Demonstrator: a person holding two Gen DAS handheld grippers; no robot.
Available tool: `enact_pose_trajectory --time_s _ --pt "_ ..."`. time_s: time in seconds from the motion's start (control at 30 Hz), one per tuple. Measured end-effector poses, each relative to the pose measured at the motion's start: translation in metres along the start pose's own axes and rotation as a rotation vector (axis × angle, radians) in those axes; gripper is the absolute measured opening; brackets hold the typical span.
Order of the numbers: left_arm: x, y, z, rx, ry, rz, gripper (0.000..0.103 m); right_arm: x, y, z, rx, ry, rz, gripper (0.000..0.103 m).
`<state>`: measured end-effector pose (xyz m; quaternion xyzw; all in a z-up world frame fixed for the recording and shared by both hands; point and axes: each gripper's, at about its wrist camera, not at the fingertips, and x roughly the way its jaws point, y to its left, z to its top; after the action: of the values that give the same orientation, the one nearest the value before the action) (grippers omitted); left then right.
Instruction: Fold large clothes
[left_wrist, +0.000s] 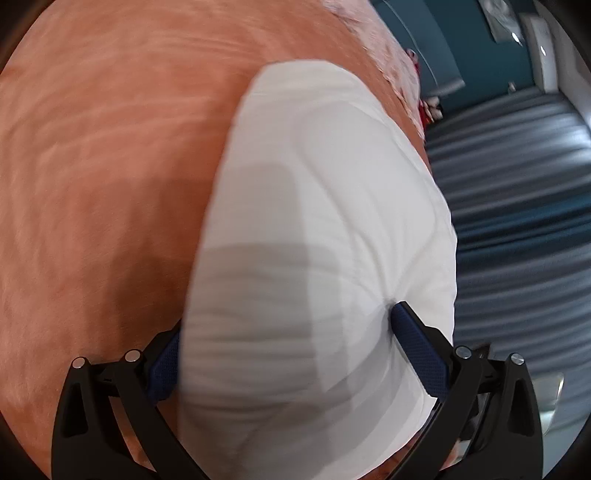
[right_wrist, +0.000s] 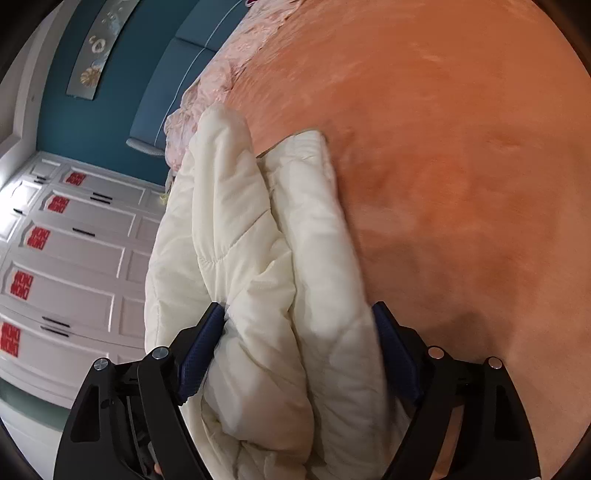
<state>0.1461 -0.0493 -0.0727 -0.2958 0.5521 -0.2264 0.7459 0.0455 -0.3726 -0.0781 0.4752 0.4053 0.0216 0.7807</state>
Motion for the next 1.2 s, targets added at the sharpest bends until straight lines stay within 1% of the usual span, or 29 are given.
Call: enact_pose_trajectory --time_s 0.07,0.1,0.13,0.17,0.2,0.23,0.3,0.37,0.47,0.53,0.6,0.67,0.73,0.77,0.8,0.87,0.9,0.97,1.03,1.07,1.1,1.13,1.2 --pt "0.001 -0.009 -0.001 0.04 -0.008 0.026 0.098 0.003 0.001 -0.003 -0.011 0.009 -0.006 0.077" --pt "0.001 -0.013 -0.001 0.057 -0.013 0.039 0.096 0.005 0.004 -0.002 -0.022 0.012 -0.007 0.071" --pt "-0.001 -0.017 -0.001 0.066 -0.027 0.045 0.091 0.006 0.007 0.0 -0.033 0.019 -0.004 0.061" --pt "-0.003 -0.02 -0.001 0.074 -0.035 0.045 0.088 0.001 0.005 0.0 -0.043 0.02 -0.001 0.055" --pt "-0.007 -0.025 -0.001 0.09 -0.043 0.048 0.081 -0.003 0.01 0.0 -0.059 0.014 -0.002 0.044" --pt "-0.013 -0.033 0.0 0.126 -0.061 0.054 0.072 -0.008 0.016 0.001 -0.079 0.005 -0.001 0.036" --pt "-0.026 -0.052 0.002 0.214 -0.099 0.069 0.065 -0.021 0.032 0.002 -0.12 -0.034 0.001 0.032" --pt "-0.037 -0.067 0.005 0.269 -0.127 0.06 0.063 -0.033 0.052 0.006 -0.153 -0.084 0.01 0.032" --pt "-0.059 -0.086 0.017 0.338 -0.192 0.009 0.062 -0.046 0.082 0.015 -0.216 -0.151 0.031 0.032" --pt "-0.076 -0.098 0.03 0.387 -0.253 -0.025 0.062 -0.053 0.111 0.025 -0.286 -0.196 0.056 0.032" --pt "-0.089 -0.104 0.044 0.425 -0.295 -0.034 0.062 -0.049 0.137 0.038 -0.333 -0.214 0.079 0.032" --pt "-0.097 -0.105 0.061 0.445 -0.322 -0.034 0.063 -0.04 0.153 0.048 -0.362 -0.221 0.094 0.032" --pt "-0.097 -0.098 0.078 0.449 -0.336 -0.025 0.063 -0.017 0.167 0.057 -0.387 -0.22 0.084 0.033" --pt "-0.094 -0.093 0.085 0.449 -0.336 -0.017 0.063 -0.008 0.168 0.06 -0.389 -0.216 0.077 0.033" --pt "-0.088 -0.087 0.093 0.446 -0.333 -0.006 0.063 0.011 0.17 0.067 -0.384 -0.203 0.064 0.033" --pt "-0.068 -0.071 0.109 0.434 -0.314 0.023 0.063 0.035 0.166 0.074 -0.37 -0.174 0.041 0.033" --pt "-0.063 -0.06 0.11 0.427 -0.303 0.033 0.063 0.051 0.161 0.076 -0.36 -0.155 0.022 0.033" --pt "-0.043 -0.041 0.123 0.395 -0.266 0.051 0.063 0.073 0.15 0.078 -0.345 -0.13 -0.006 0.034" --pt "-0.025 -0.017 0.129 0.35 -0.221 0.066 0.063 0.1 0.133 0.079 -0.314 -0.086 -0.043 0.035" --pt "-0.016 -0.007 0.133 0.327 -0.201 0.072 0.064 0.109 0.128 0.079 -0.303 -0.071 -0.055 0.038" --pt "-0.009 0.006 0.132 0.299 -0.19 0.067 0.067 0.118 0.12 0.078 -0.292 -0.06 -0.061 0.044" --pt "-0.008 0.012 0.131 0.291 -0.193 0.054 0.069 0.121 0.113 0.077 -0.287 -0.06 -0.054 0.051" --pt "-0.01 0.02 0.126 0.279 -0.197 0.039 0.073 0.12 0.106 0.078 -0.263 -0.058 -0.03 0.057"
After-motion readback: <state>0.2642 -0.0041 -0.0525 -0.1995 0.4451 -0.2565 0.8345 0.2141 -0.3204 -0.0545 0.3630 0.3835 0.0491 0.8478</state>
